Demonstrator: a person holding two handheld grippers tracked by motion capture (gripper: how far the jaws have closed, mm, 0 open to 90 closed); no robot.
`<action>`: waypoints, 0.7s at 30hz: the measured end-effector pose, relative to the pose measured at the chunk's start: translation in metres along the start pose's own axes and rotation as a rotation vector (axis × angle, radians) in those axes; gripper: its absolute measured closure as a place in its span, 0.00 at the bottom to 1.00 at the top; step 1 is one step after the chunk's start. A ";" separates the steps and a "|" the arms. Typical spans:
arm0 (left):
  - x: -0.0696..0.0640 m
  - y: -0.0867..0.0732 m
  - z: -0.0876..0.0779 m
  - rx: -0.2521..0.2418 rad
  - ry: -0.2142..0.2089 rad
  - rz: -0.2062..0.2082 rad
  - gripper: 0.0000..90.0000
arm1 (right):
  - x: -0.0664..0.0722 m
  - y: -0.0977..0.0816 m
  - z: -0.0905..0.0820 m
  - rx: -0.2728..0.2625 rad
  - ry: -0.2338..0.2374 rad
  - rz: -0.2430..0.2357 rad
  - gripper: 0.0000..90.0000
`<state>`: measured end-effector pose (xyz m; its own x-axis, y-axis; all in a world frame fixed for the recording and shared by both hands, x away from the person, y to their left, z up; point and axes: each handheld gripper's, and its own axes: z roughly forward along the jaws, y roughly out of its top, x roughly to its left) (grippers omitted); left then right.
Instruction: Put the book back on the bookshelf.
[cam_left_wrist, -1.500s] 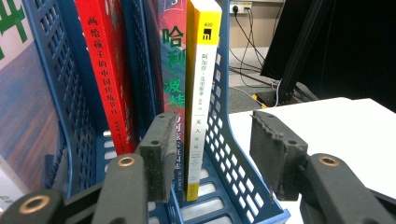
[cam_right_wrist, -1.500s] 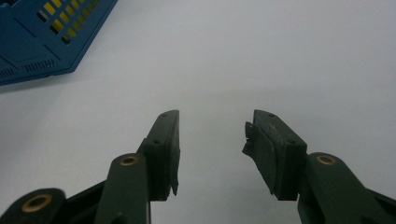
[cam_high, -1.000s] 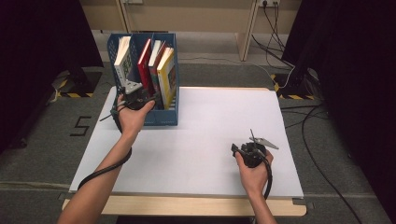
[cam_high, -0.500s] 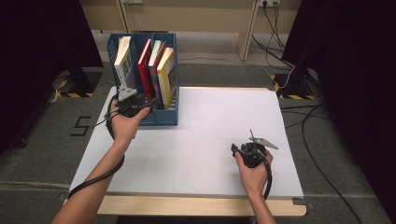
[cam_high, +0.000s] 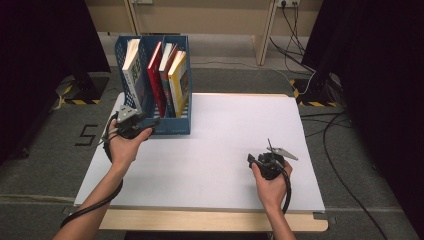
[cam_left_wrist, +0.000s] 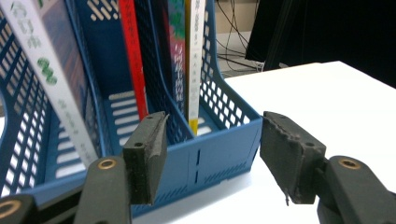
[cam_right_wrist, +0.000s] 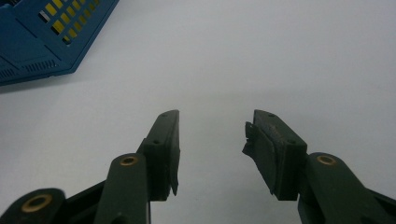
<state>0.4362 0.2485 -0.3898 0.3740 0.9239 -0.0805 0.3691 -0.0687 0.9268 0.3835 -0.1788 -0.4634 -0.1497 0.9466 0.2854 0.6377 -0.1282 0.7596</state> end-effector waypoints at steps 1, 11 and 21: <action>0.001 -0.002 -0.001 0.001 0.001 0.001 0.45 | 0.000 0.000 0.000 0.000 0.000 0.000 0.59; 0.011 -0.029 -0.012 0.030 0.009 0.001 0.45 | 0.000 0.000 0.000 0.002 0.000 -0.007 0.59; 0.023 -0.065 -0.023 0.058 0.024 0.021 0.44 | -0.001 0.001 -0.001 -0.003 -0.002 0.001 0.59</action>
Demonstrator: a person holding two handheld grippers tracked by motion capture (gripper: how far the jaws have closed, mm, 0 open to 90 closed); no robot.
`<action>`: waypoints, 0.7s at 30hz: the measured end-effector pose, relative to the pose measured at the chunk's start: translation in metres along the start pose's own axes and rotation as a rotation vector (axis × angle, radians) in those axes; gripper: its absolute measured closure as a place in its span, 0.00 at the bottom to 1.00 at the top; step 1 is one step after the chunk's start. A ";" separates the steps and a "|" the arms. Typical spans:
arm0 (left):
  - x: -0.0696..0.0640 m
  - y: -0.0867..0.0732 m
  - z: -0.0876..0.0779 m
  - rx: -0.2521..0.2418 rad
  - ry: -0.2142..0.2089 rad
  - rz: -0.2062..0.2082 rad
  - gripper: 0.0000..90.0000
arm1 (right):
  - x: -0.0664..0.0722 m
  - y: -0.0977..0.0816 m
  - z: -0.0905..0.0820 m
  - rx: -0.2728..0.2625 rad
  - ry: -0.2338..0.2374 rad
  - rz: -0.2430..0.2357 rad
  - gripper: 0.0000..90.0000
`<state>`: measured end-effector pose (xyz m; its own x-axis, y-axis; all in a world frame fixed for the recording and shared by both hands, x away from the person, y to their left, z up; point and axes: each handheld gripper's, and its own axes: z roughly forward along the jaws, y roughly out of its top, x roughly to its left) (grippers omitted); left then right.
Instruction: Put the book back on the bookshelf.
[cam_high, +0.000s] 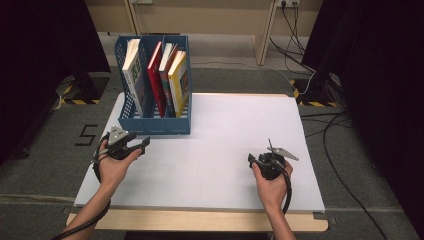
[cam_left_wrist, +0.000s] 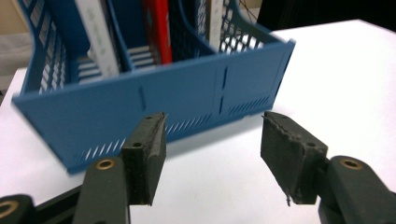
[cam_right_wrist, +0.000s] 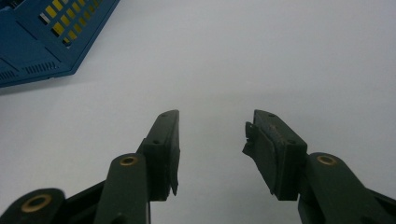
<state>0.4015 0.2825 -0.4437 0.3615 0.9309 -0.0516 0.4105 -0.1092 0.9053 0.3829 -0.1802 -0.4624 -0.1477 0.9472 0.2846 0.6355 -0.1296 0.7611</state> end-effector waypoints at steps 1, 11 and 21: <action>0.002 -0.005 -0.001 0.006 0.004 0.000 0.44 | 0.000 0.000 0.000 -0.001 -0.001 -0.001 0.59; 0.015 -0.042 -0.003 0.032 0.017 -0.013 0.44 | 0.001 -0.001 0.002 0.007 -0.003 -0.001 0.59; 0.018 -0.058 -0.004 0.019 0.018 -0.027 0.44 | -0.002 -0.003 0.003 0.006 -0.005 -0.001 0.58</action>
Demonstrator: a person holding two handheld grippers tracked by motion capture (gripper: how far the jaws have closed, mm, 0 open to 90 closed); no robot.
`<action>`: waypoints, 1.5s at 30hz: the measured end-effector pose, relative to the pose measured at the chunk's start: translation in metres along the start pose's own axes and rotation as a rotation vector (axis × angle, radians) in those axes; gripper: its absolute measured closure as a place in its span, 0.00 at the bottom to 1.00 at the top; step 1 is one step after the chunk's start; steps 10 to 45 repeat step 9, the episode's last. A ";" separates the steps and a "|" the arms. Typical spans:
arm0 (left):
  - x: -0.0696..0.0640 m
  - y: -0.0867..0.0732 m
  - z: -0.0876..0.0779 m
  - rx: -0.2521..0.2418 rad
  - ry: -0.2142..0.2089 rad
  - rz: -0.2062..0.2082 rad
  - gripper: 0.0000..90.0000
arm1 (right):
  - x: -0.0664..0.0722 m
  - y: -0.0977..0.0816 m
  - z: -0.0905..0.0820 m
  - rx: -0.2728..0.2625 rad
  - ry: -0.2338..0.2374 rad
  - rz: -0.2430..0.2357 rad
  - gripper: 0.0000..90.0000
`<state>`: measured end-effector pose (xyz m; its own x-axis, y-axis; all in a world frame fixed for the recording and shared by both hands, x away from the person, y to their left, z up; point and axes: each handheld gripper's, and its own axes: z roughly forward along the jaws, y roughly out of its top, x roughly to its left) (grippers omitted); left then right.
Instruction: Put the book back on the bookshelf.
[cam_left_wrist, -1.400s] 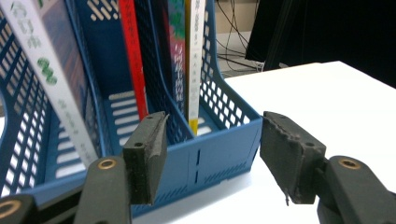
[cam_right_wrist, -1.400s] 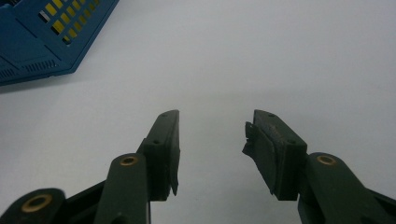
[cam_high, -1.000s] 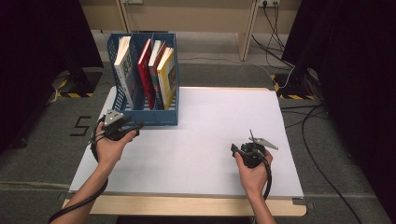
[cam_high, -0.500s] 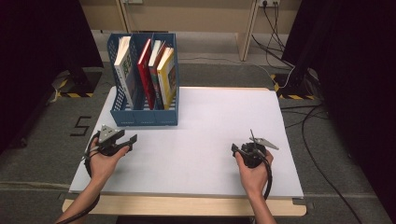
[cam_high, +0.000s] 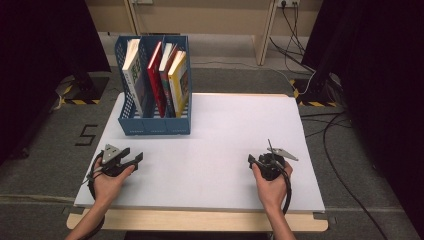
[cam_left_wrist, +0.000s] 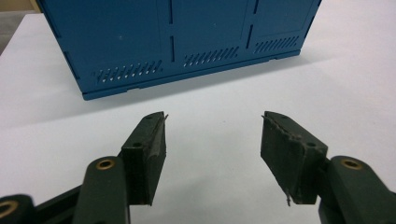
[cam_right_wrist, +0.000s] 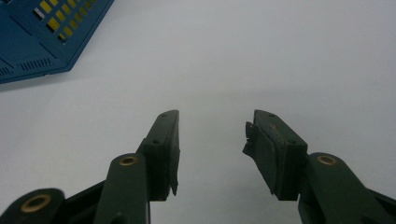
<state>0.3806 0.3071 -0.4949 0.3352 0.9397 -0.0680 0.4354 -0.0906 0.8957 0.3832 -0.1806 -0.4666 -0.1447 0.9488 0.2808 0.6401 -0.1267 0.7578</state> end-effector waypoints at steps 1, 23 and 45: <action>0.000 -0.001 0.000 -0.003 -0.002 -0.004 0.44 | -0.001 0.000 -0.001 0.004 -0.001 0.002 0.58; -0.001 -0.004 0.001 0.001 -0.015 -0.017 0.45 | -0.015 -0.004 -0.003 -0.003 -0.044 0.033 0.57; -0.001 -0.004 0.001 0.001 -0.015 -0.017 0.45 | -0.015 -0.004 -0.003 -0.003 -0.044 0.033 0.57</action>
